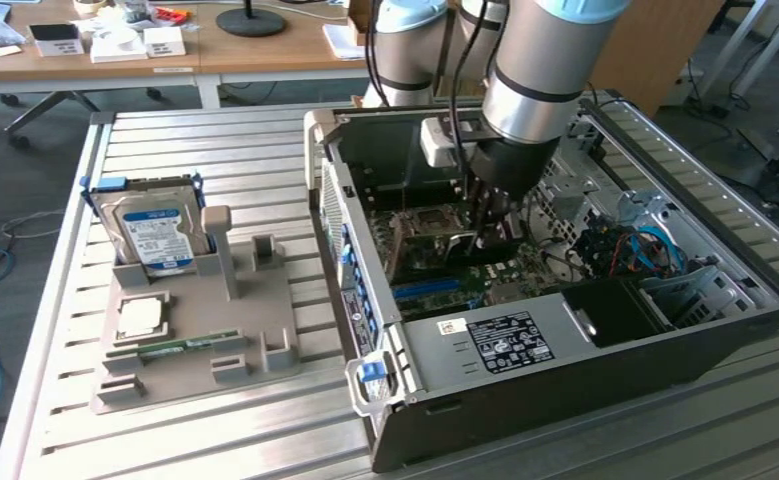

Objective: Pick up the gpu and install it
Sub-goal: 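Insert the gpu into the slot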

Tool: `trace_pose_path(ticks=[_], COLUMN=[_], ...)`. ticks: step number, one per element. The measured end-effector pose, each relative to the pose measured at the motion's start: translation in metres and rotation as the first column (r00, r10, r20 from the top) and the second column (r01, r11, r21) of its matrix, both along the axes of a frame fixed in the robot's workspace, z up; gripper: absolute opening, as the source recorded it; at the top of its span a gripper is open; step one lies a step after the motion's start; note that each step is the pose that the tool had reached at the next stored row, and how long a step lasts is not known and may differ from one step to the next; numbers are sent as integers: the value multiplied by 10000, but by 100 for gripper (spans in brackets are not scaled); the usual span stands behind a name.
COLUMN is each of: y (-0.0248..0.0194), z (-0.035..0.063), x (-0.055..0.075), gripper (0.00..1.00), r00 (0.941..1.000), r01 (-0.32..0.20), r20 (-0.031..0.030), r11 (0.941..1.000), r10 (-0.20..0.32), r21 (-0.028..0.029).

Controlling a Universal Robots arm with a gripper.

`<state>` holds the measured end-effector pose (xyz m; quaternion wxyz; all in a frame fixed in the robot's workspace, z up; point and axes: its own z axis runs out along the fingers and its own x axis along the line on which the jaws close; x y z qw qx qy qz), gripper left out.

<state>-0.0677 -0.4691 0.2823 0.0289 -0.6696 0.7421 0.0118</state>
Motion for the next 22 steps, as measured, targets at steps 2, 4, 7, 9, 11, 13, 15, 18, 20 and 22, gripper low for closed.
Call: trace_pose_path(ticks=[2,4,7,9,11,13,15,18,20,22], y=[0,0,0,-1,-1,0,-1,-1,-1,-10], z=[0,0,-1,-4,-6,-14,-32,-39,-42,-51], x=[-16,-16,-22,-45,-76,-110,-130,-131,-131,-133], gripper=[27,27,27,27,27,27,27,27,27,27], r00=[10000,10000,10000,10000,10000,10000,10000,10000,10000,10000], r01=[0,0,1,1,1,1,1,-1,-1,-8], r20=[-1,-1,0,0,-1,-1,-1,-2,-1,-1], r11=[10000,10000,10000,10000,10000,10000,10000,10000,10000,10000], r10=[0,0,-1,-1,-1,-1,-1,1,1,8], r21=[-3,-3,-1,-1,-2,-1,-2,-3,-2,-2])
